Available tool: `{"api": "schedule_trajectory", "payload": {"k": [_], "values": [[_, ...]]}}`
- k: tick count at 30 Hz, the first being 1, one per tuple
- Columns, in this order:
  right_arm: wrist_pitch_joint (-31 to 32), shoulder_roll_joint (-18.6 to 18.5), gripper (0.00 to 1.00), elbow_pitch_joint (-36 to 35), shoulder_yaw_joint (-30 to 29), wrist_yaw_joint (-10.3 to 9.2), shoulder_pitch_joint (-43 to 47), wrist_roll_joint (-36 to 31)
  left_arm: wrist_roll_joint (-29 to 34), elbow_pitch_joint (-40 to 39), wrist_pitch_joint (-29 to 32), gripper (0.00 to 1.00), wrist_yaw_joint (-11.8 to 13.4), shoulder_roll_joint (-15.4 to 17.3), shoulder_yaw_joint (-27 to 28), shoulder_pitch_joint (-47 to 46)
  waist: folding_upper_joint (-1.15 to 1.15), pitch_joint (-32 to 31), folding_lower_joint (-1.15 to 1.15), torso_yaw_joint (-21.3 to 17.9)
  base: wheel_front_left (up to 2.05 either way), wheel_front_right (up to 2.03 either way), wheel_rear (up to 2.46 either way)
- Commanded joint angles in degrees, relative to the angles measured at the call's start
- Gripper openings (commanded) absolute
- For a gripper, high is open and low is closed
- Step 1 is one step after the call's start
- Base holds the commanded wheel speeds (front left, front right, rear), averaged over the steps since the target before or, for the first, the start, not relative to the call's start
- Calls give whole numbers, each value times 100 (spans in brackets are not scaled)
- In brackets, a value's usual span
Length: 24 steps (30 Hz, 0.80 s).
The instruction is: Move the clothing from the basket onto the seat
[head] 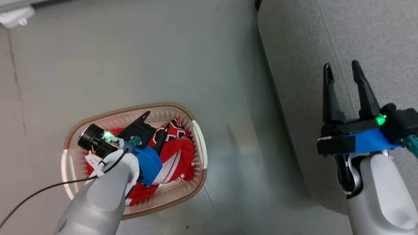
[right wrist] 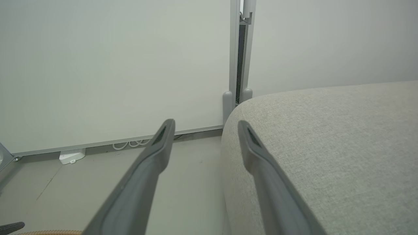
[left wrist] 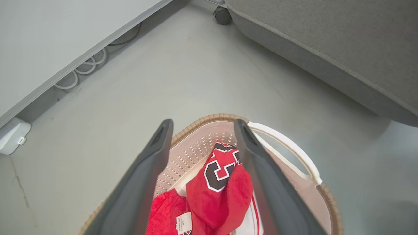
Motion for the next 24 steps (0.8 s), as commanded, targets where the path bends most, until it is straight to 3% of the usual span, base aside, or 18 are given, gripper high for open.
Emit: {"api": "schedule_trajectory", "payload": {"k": [1, 11, 24], "values": [[-2, 18, 100, -52, -5, -4, -193, 41, 34, 158, -18, 100, -19, 61, -181, -166, 0, 443, -2, -154, 0, 0, 0], [-2, 15, 100, -188, 21, -4, -610, 64, -140, 1047, -18, 100, -22, 194, -1320, -698, 0, 1213, -2, -273, 0, 0, 0], [-2, -80, 100, -379, -8, -4, -802, 46, -460, 1536, 53, 100, -22, 410, -2115, -1189, 0, 2000, -2, -306, 0, 0, 0]]}}
